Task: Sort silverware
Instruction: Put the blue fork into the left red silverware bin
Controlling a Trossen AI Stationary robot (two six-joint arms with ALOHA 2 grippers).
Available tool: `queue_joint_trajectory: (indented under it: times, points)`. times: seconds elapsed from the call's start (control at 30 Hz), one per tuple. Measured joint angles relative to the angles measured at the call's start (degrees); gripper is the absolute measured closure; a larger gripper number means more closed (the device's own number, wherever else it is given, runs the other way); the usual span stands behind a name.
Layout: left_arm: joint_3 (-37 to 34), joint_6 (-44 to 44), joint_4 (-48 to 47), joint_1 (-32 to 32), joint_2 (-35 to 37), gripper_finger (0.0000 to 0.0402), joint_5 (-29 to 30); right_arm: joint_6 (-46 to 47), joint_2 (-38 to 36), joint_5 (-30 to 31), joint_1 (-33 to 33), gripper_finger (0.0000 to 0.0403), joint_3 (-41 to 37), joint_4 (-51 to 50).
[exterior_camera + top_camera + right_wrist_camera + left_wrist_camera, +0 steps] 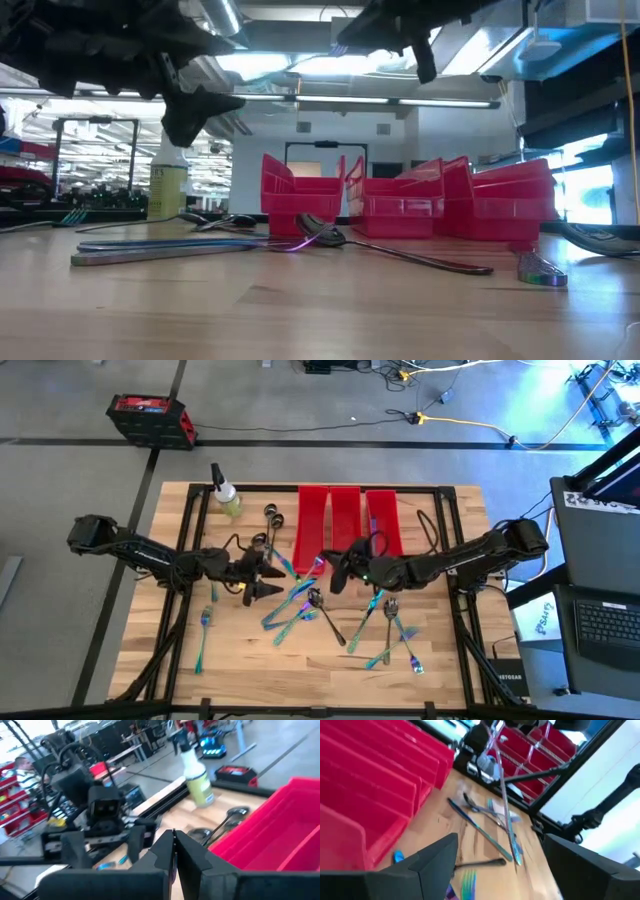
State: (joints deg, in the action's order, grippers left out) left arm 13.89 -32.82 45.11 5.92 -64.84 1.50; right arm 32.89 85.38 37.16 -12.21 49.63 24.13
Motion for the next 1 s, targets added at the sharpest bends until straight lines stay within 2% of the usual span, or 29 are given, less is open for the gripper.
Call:
queue_joint_trajectory:
  times: [0.13, 0.23, 0.37, 0.6, 0.8, 1.0]
  points:
    - [0.00, -0.31, 0.96, -0.07, 0.00, 0.0121, 0.24, -1.18, -0.02, 3.92, -0.04, 0.0403, 0.00, 1.42]
    - [0.00, -1.24, 0.93, -0.05, 0.00, 0.0121, 0.24, -4.57, -0.02, 4.43, -0.02, 0.0403, 0.00, 4.76]
    - [0.00, -0.88, 1.44, -0.07, 0.00, 0.0121, 1.01, -6.54, -0.02, 4.14, 0.42, 0.0403, 0.02, 7.89]
    - [0.00, -0.20, 2.71, -0.07, 0.00, 0.0121, 1.81, -6.82, 0.38, 3.62, 0.76, 0.0403, 0.02, 8.03]
    - [0.02, 0.21, 3.81, 1.38, -0.04, 0.0121, 5.52, -6.82, 0.99, 2.81, 1.14, 0.0403, 0.02, 9.54]
    - [0.02, -0.08, 3.64, 1.39, -0.04, 0.0121, 5.77, -7.67, 1.14, 1.71, 1.84, 0.0403, 0.04, 9.51]
